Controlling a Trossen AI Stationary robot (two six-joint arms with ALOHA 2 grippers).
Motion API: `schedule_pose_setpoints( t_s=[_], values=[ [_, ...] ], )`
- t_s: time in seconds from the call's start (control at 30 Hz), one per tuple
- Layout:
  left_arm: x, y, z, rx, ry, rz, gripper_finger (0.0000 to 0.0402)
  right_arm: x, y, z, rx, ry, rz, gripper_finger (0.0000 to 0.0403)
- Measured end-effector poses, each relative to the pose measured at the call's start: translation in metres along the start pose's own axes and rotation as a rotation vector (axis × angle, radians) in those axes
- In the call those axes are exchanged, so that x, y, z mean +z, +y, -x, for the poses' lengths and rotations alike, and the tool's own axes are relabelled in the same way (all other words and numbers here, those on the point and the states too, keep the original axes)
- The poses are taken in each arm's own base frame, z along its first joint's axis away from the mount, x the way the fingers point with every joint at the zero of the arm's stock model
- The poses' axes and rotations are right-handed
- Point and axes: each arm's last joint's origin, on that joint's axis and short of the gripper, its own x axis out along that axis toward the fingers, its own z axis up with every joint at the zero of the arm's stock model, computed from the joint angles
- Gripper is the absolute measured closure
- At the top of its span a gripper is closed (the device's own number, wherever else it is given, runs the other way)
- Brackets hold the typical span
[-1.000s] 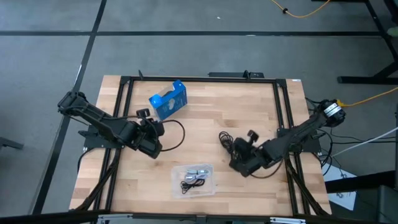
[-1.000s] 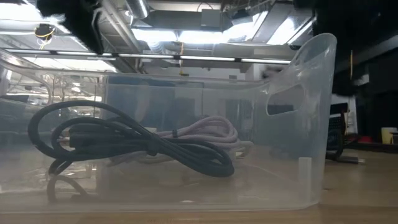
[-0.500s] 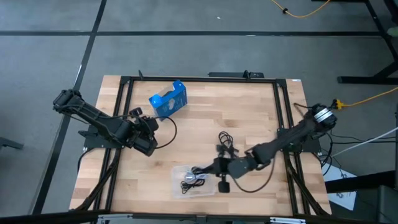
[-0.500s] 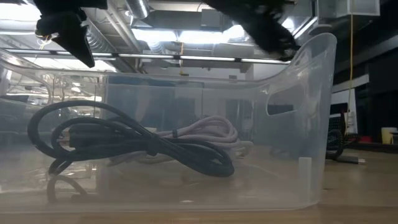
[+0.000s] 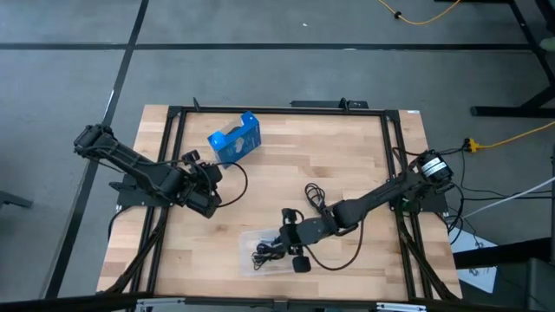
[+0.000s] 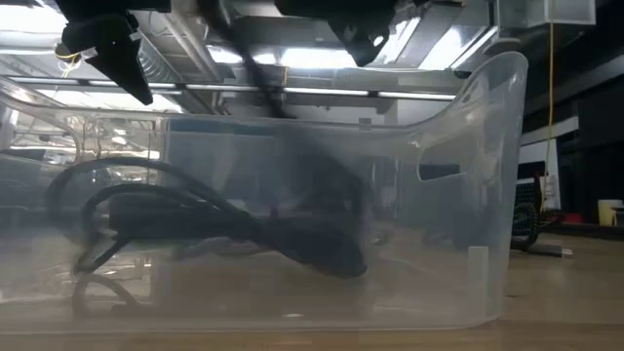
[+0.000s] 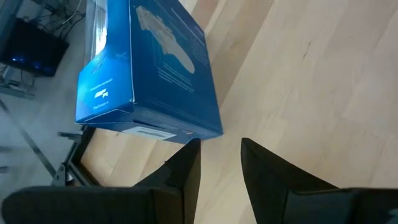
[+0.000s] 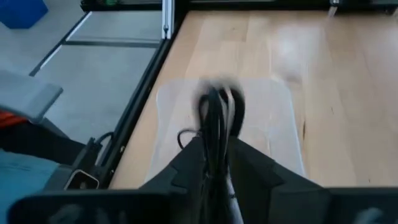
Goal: Pick and place USB-C Cables
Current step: Put the bottom black charger cable into the transparent bin, then put the black charger cable into the transparent bin
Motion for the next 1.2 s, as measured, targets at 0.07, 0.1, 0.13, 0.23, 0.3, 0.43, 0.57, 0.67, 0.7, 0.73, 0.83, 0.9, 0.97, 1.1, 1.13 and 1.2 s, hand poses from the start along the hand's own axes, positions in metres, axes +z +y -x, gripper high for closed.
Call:
schedule_pose_setpoints(
  t_s=[0.07,0.1,0.13,0.23,0.3,0.43,0.57,0.67,0.7,0.73,0.83,0.9,0.97,1.1,1.13,1.2],
  values=[
    [0.000,0.000,0.000,-0.002,-0.002,0.003,0.0294,-0.001,-0.001,0.000,-0.004,0.015,0.006,0.0310],
    [0.000,0.000,0.000,-0.003,-0.003,0.004,0.0294,-0.002,-0.001,0.000,-0.005,0.020,0.007,0.0304],
    [0.000,0.000,0.000,-0.003,-0.003,0.005,0.0294,-0.002,-0.001,0.001,-0.006,0.027,0.007,0.0300],
    [0.001,-0.001,0.000,-0.005,-0.004,0.007,0.0294,-0.002,-0.001,0.006,-0.013,0.056,0.008,0.0293],
    [0.001,-0.001,0.000,-0.008,-0.007,0.012,0.0294,0.000,-0.002,0.015,-0.029,0.076,0.010,0.0293],
    [0.002,-0.002,0.000,-0.015,-0.014,0.021,0.0294,0.000,-0.010,0.044,-0.241,0.163,-0.052,0.0300],
    [0.002,-0.003,0.000,-0.023,-0.012,0.026,0.0294,-0.007,-0.021,0.083,-0.576,0.241,-0.144,0.0303],
    [0.002,-0.003,0.000,-0.028,-0.015,0.031,0.0294,-0.017,-0.025,0.108,-0.804,0.271,-0.205,0.0303],
    [0.003,-0.003,0.000,-0.031,-0.019,0.036,0.0294,-0.021,-0.026,0.115,-0.863,0.285,-0.226,0.0303],
    [0.003,-0.004,0.000,-0.035,-0.022,0.041,0.0294,-0.024,-0.027,0.120,-0.909,0.297,-0.252,0.0303],
    [0.005,-0.005,0.000,-0.049,-0.031,0.056,0.0294,-0.034,-0.029,0.133,-1.017,0.342,-0.319,0.0303],
    [0.006,-0.006,0.000,-0.060,-0.036,0.068,0.0294,-0.039,-0.030,0.136,-1.060,0.339,-0.349,0.0303],
    [0.007,-0.007,0.000,-0.068,-0.043,0.077,0.0294,-0.046,-0.032,0.136,-1.086,0.331,-0.355,0.0303],
    [0.008,-0.009,0.001,-0.081,-0.056,0.094,0.0294,-0.060,-0.040,0.130,-1.105,0.310,-0.391,0.0303],
    [0.009,-0.009,0.001,-0.083,-0.058,0.097,0.0294,-0.064,-0.044,0.128,-1.113,0.309,-0.400,0.0303],
    [0.009,-0.009,0.001,-0.084,-0.058,0.097,0.0294,-0.069,-0.052,0.123,-1.124,0.294,-0.433,0.0303]
  ],
)
